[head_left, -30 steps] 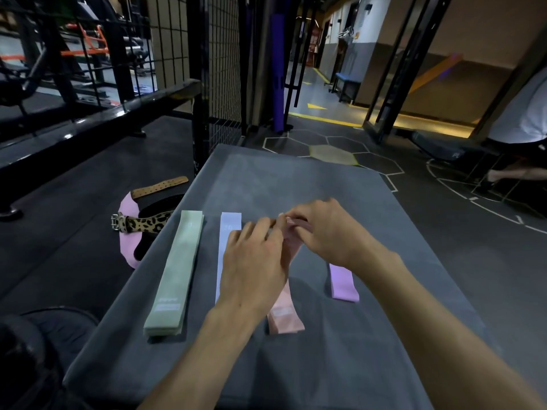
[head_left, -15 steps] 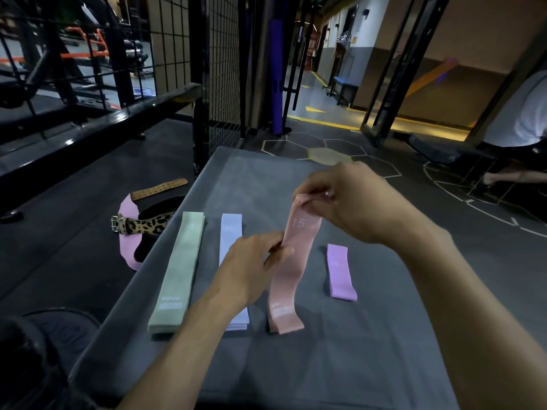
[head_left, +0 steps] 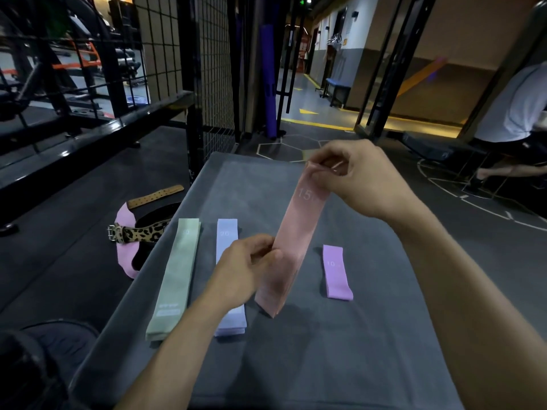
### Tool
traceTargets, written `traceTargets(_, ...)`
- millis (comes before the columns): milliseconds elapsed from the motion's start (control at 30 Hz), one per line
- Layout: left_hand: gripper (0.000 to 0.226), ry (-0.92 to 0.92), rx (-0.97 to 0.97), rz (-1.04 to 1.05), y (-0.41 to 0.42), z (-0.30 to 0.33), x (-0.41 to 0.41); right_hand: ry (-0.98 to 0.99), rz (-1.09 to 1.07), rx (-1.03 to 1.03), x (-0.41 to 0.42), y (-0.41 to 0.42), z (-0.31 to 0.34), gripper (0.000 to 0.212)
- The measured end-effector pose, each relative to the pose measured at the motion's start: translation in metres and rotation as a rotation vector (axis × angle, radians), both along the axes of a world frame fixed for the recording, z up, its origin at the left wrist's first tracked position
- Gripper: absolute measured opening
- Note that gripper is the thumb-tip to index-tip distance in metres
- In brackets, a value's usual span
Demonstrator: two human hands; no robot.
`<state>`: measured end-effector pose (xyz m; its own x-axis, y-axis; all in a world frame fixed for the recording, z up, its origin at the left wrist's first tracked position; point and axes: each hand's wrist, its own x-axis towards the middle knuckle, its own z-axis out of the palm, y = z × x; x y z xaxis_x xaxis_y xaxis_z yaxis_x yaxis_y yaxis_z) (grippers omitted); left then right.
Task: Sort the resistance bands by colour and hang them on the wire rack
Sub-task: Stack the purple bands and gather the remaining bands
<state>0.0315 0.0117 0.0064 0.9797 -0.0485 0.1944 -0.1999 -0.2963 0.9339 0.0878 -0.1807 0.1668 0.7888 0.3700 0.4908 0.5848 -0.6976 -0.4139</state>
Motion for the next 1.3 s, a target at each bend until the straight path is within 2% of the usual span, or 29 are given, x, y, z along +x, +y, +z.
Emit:
traceTargets(167, 0.032, 0.001, 0.013, 0.251, 0.002, 0.006, 0.007, 0.019, -0.019, -0.072, 0.053, 0.01, 0.02, 0.014)
traceTargets(367, 0.023, -0.041, -0.011, 0.304, 0.009, 0.01, 0.018, -0.045, -0.041, -0.158, 0.078, 0.026, 0.038, 0.022)
traceTargets(567, 0.019, -0.005, 0.058, 0.284, 0.013, 0.007, 0.022, 0.048, 0.015, -0.301, 0.06, 0.022, -0.022, 0.015)
traceTargets(733, 0.029, 0.027, 0.171, 0.199, 0.016, 0.003, 0.017, 0.225, 0.065, -0.356, 0.008, 0.01, -0.071, 0.011)
traceTargets(933, 0.057, 0.139, 0.519, -0.107, 0.008, -0.001, -0.003, 0.418, 0.12, -0.427, -0.045, -0.004, -0.091, 0.011)
traceTargets(1100, 0.044, 0.267, 0.675, -0.345, -0.012, -0.006, -0.021, 0.501, 0.203, -0.415, -0.056, -0.008, -0.087, 0.011)
traceTargets(1200, 0.041, 0.272, 0.734, -0.304, -0.019, -0.009, -0.023, 0.547, 0.199, -0.449, -0.039, -0.01, -0.084, 0.011)
traceTargets(1300, 0.025, 0.267, 0.71, -0.235, -0.023, -0.015, -0.02, 0.597, 0.213, -0.454, -0.016, -0.007, -0.079, 0.011)
